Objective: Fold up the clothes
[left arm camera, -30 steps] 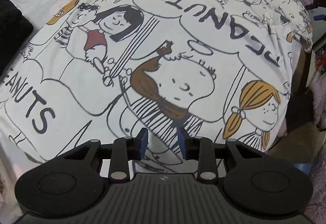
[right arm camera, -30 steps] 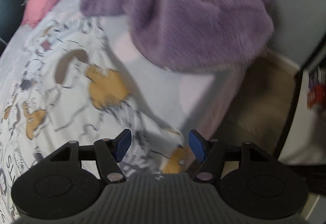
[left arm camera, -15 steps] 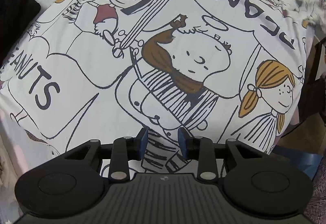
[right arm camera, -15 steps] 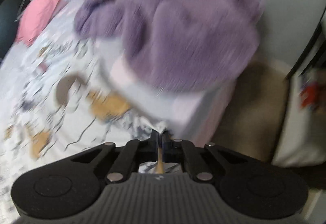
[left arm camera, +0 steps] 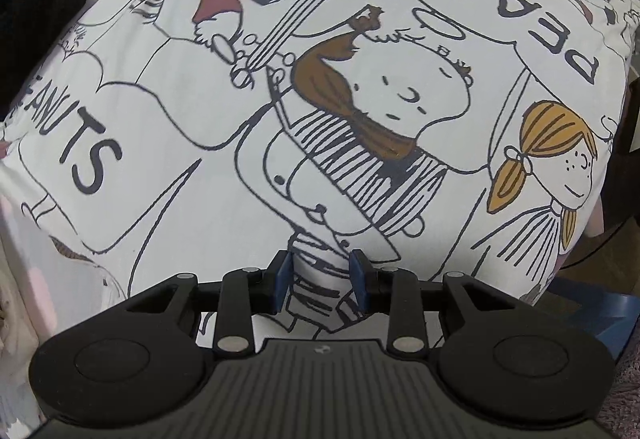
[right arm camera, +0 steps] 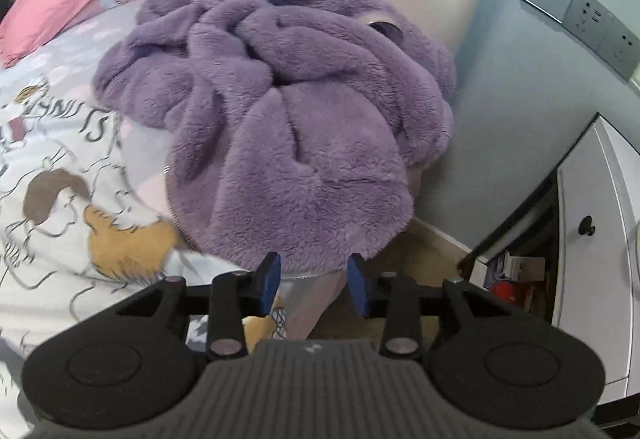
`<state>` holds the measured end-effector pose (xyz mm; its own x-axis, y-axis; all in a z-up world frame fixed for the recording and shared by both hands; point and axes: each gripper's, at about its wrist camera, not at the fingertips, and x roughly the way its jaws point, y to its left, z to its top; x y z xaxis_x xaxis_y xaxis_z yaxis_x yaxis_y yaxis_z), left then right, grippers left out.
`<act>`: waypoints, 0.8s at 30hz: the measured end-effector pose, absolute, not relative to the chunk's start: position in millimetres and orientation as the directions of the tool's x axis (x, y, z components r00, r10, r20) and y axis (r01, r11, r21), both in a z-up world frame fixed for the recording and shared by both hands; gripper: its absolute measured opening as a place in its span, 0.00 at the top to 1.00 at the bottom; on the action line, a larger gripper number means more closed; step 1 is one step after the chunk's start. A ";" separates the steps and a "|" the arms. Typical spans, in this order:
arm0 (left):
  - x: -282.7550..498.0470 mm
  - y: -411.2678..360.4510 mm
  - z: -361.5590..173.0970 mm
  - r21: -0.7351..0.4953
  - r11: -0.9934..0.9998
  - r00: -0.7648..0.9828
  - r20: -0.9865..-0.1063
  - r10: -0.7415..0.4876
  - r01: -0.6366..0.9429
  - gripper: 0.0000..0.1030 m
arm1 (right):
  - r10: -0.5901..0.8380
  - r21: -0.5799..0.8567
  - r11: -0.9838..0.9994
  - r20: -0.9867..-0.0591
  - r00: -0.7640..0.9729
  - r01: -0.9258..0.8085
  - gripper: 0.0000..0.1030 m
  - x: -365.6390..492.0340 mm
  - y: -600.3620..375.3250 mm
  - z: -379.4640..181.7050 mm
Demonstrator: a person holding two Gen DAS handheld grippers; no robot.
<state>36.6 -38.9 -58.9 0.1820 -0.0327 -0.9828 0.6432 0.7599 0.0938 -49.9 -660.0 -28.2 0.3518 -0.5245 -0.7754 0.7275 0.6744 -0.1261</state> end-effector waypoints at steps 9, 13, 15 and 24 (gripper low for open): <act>36.5 -44.1 -54.6 0.084 0.752 0.188 -0.981 -0.054 0.654 0.71 | -0.213 0.204 0.572 -0.899 0.384 0.795 0.59 -70.8 -683.9 -73.6; 36.3 -42.1 -56.2 0.085 0.756 0.188 -0.981 -0.051 0.649 0.71 | -0.119 0.315 0.492 -0.899 0.421 0.811 0.59 -79.5 -684.3 -90.2; 34.7 -45.8 -57.3 0.084 0.757 0.186 -0.981 -0.051 0.648 0.71 | -0.081 0.349 0.479 -0.896 0.436 0.805 0.59 -79.7 -680.8 -94.7; 28.9 -45.1 -57.3 0.085 0.754 0.189 -0.981 -0.053 0.652 0.71 | -0.081 0.217 0.593 -0.942 0.326 0.775 0.97 -69.7 -657.6 -100.6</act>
